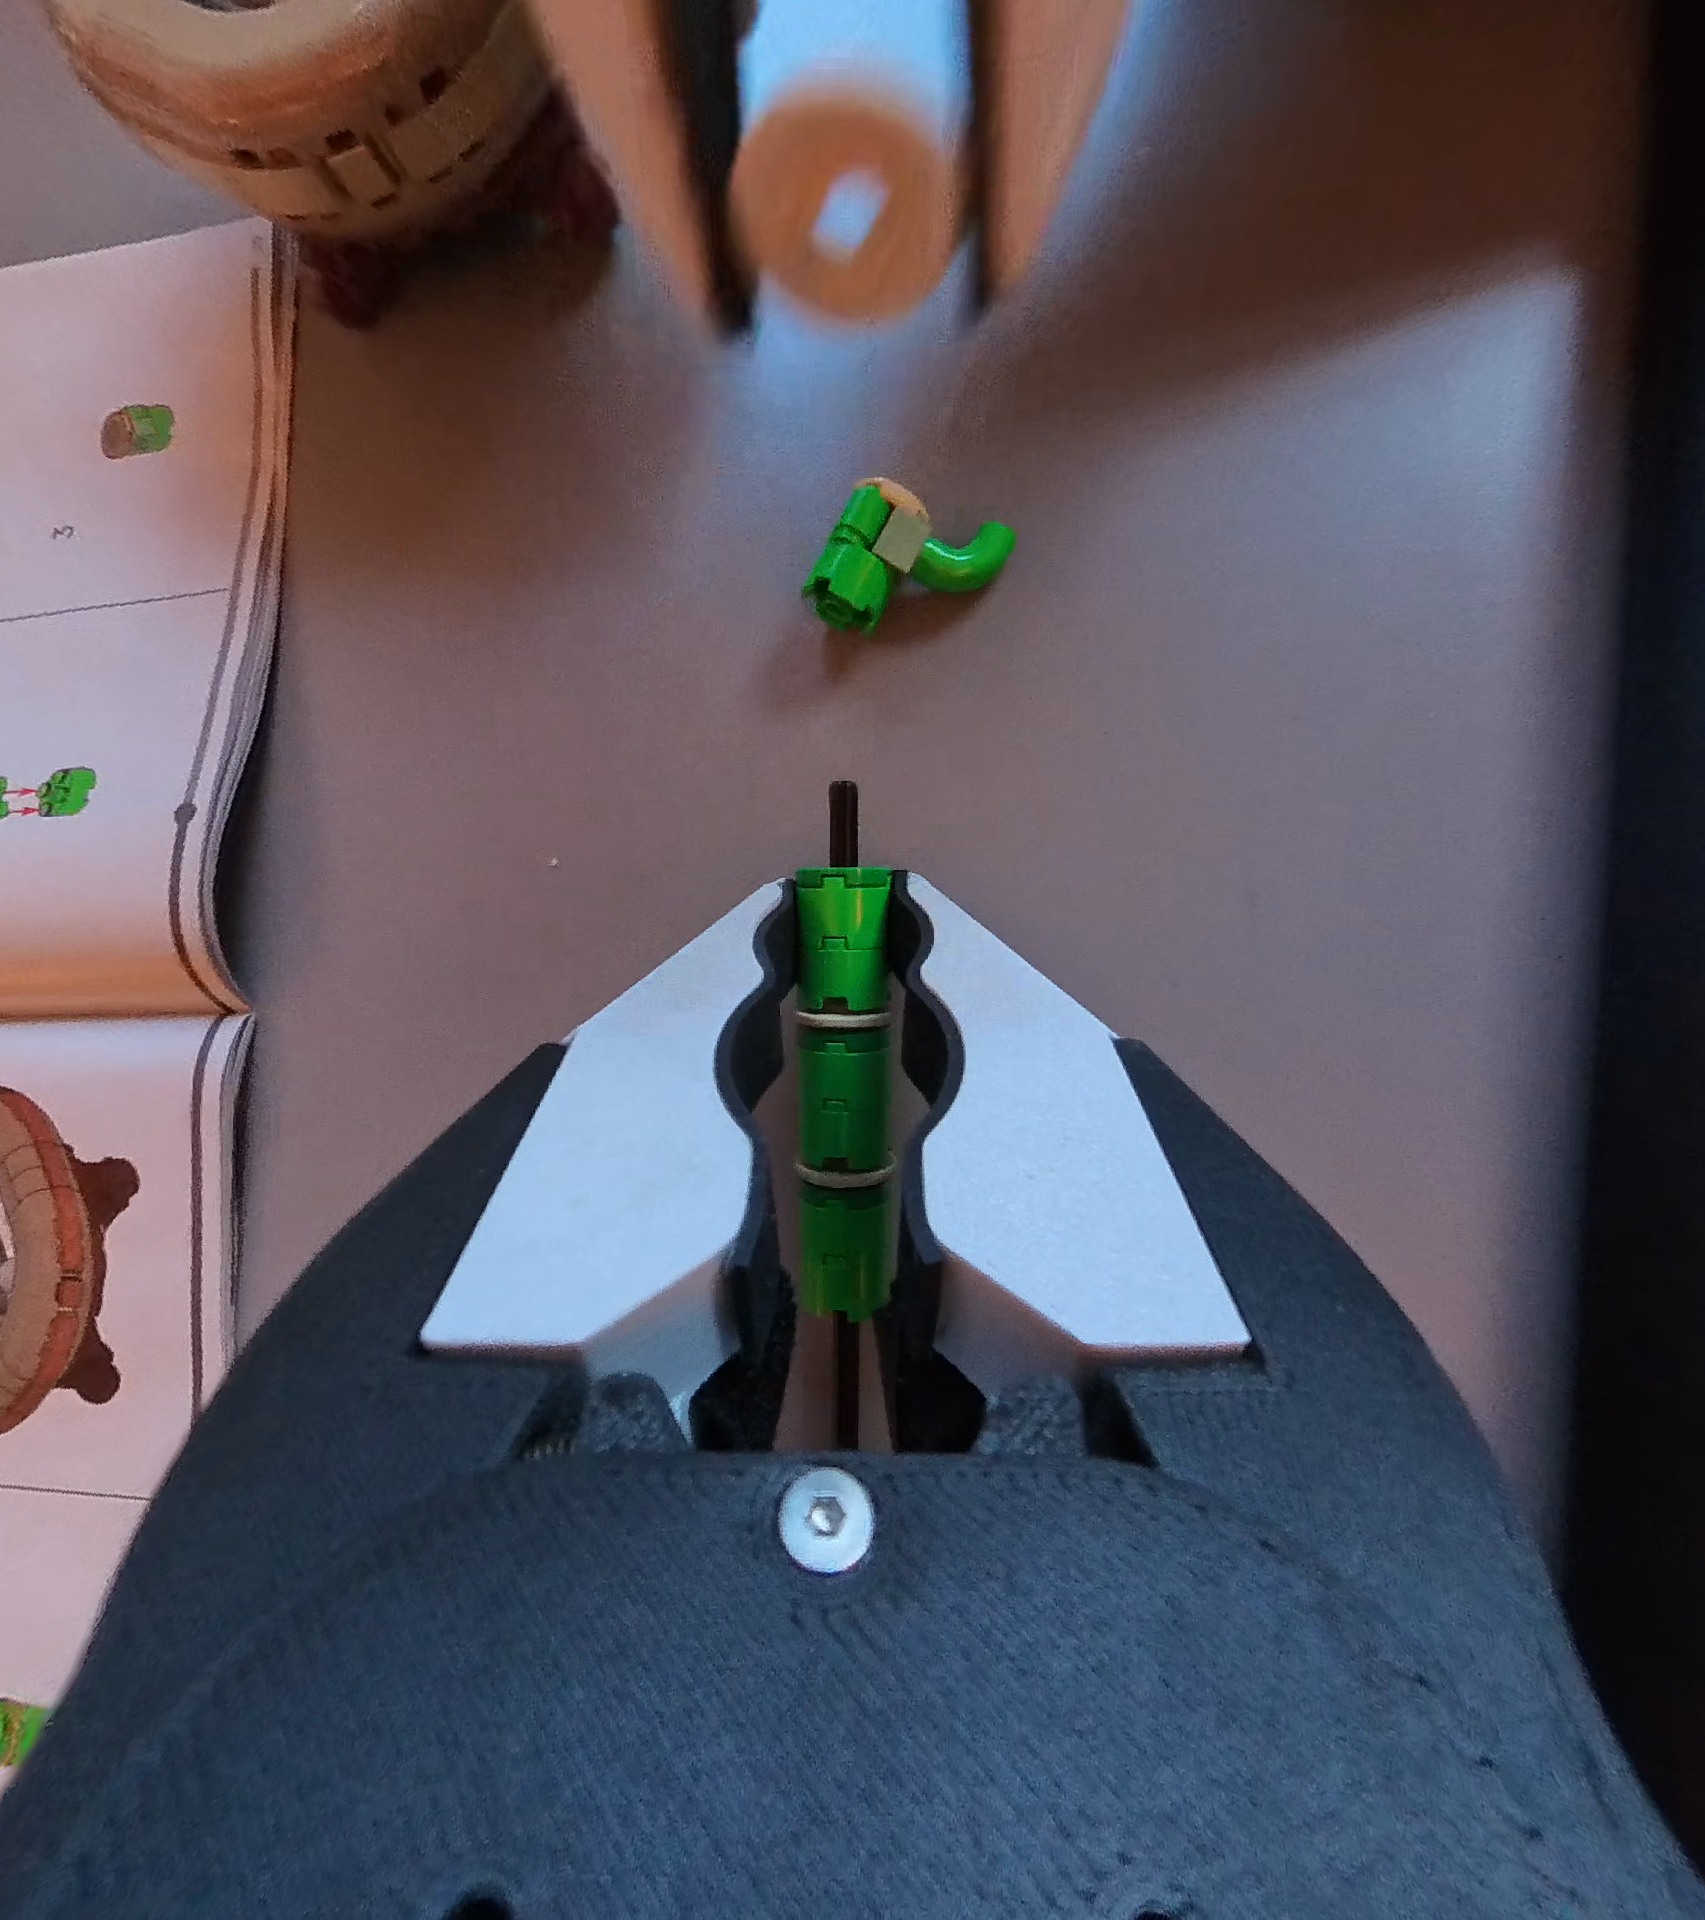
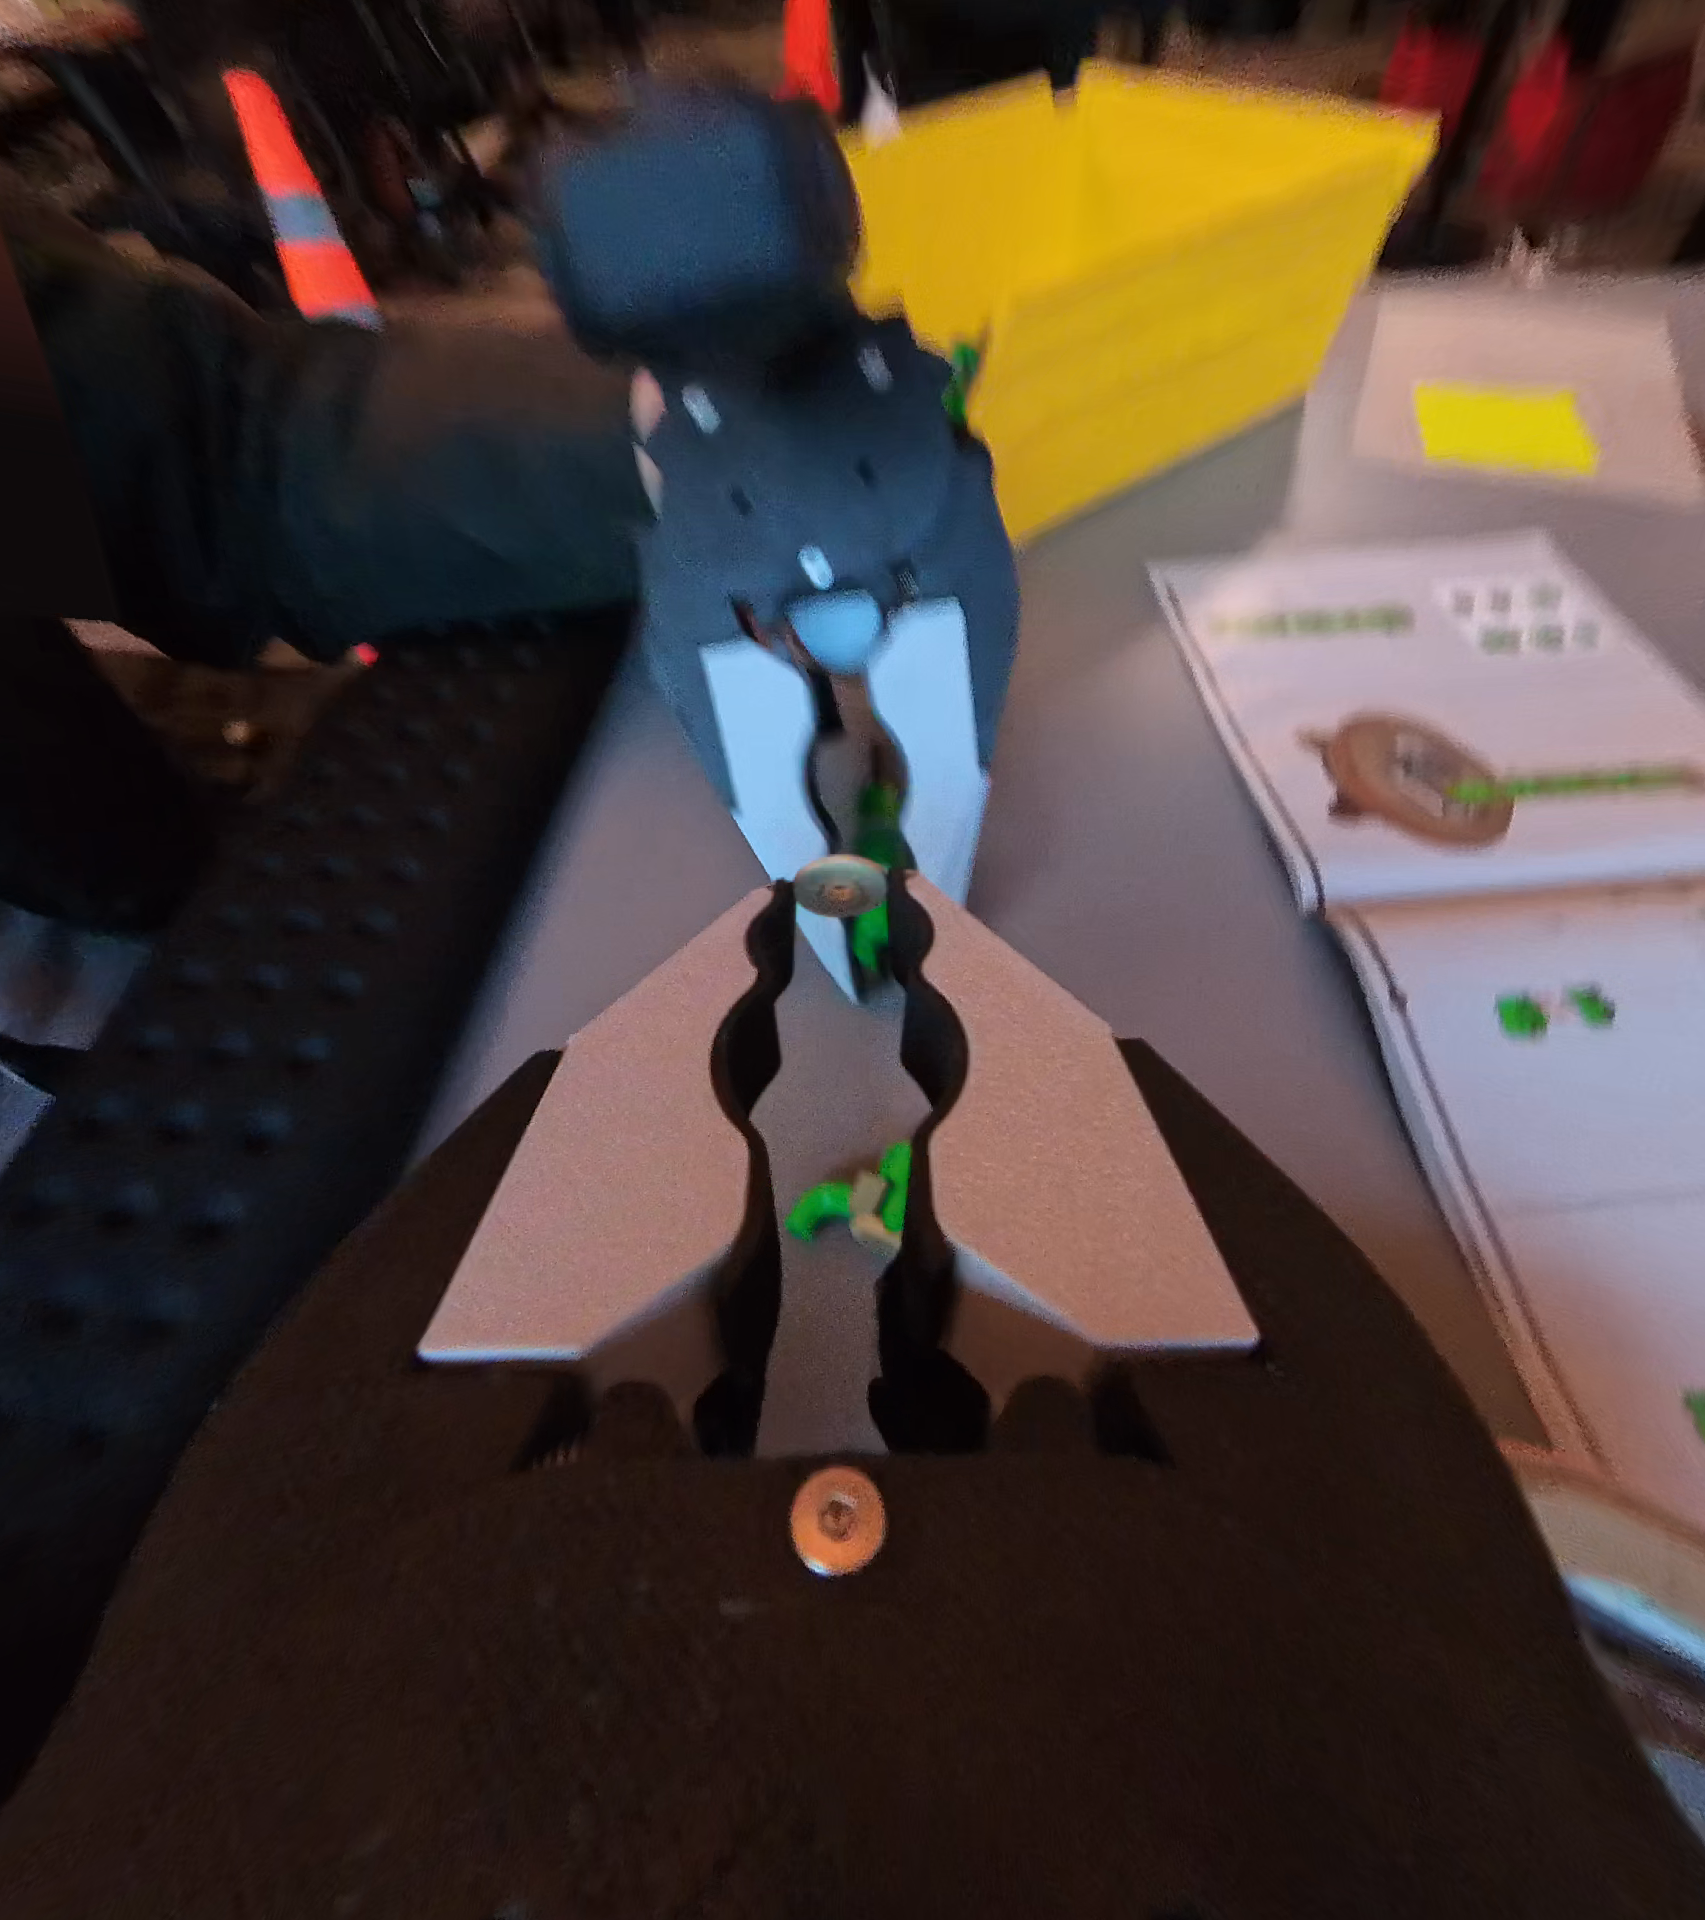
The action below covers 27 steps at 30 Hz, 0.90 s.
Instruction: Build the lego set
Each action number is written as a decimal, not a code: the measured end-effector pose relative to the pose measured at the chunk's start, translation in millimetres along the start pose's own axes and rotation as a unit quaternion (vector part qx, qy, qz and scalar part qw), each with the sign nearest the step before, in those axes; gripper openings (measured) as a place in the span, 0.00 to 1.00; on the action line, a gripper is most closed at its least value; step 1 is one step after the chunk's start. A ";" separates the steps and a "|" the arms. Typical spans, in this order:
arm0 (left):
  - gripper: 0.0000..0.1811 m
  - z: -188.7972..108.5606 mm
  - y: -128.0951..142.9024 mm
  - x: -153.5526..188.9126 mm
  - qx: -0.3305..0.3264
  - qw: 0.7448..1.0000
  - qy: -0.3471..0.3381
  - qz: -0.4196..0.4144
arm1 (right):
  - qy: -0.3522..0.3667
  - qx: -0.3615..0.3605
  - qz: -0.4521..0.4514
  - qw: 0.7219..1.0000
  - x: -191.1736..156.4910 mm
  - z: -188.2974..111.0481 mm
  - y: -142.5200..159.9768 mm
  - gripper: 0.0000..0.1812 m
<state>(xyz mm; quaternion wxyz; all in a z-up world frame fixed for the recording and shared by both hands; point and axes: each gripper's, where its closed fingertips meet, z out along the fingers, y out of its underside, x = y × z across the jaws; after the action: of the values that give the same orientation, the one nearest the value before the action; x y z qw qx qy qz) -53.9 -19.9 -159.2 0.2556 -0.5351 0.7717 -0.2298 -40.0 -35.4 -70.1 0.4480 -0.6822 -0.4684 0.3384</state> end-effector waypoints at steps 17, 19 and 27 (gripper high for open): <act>0.25 -47.0 -64.6 9.1 0.209 0.936 0.181 -0.216 | 0.026 0.161 -0.130 0.978 -14.8 -16.9 -53.6 0.09; 0.21 -70.9 -87.7 21.1 0.278 0.902 0.248 -0.221 | 0.052 0.181 -0.187 0.964 -16.5 -18.3 -60.3 0.08; 0.15 -76.4 -97.7 2.8 0.330 0.895 0.195 -0.229 | 0.101 0.097 -0.258 0.956 -6.5 0.5 -39.4 0.09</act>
<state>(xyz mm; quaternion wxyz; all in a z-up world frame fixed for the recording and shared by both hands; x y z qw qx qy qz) -34.4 -47.7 -39.9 0.2024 -0.5262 0.5416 -0.6235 -55.8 -35.0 -33.5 0.6287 -0.5221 -0.5460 0.1844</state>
